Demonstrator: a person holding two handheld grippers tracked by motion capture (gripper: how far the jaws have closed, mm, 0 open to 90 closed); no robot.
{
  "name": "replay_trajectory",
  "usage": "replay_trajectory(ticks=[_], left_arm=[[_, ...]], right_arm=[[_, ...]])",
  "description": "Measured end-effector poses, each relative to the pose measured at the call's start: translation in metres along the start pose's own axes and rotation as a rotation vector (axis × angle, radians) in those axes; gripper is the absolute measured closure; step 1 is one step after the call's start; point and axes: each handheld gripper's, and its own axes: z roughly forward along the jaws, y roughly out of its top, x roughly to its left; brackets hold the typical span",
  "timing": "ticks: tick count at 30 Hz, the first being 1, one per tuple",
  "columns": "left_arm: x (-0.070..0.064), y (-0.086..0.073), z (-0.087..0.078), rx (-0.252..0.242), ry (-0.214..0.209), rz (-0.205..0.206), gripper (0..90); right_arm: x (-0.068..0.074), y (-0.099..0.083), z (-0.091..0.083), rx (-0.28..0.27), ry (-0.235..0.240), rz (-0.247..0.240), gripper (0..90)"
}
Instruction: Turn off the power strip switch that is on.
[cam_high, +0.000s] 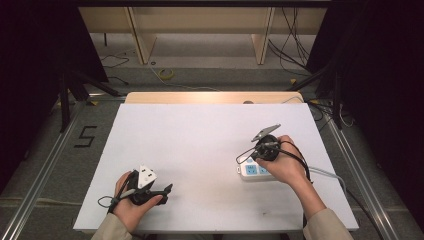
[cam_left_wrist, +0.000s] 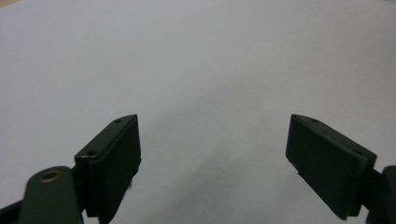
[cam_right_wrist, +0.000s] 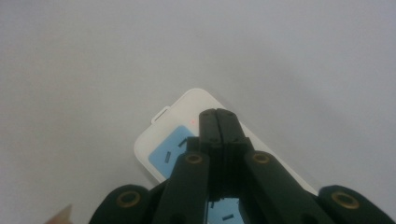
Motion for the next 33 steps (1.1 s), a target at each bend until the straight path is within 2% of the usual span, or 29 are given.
replay_trajectory(ticks=[33], left_arm=[[0.000,0.000,0.000,0.000,-0.001,0.001,17.7]], right_arm=[[-0.007,0.011,0.014,0.049,0.009,0.015,90.0]])
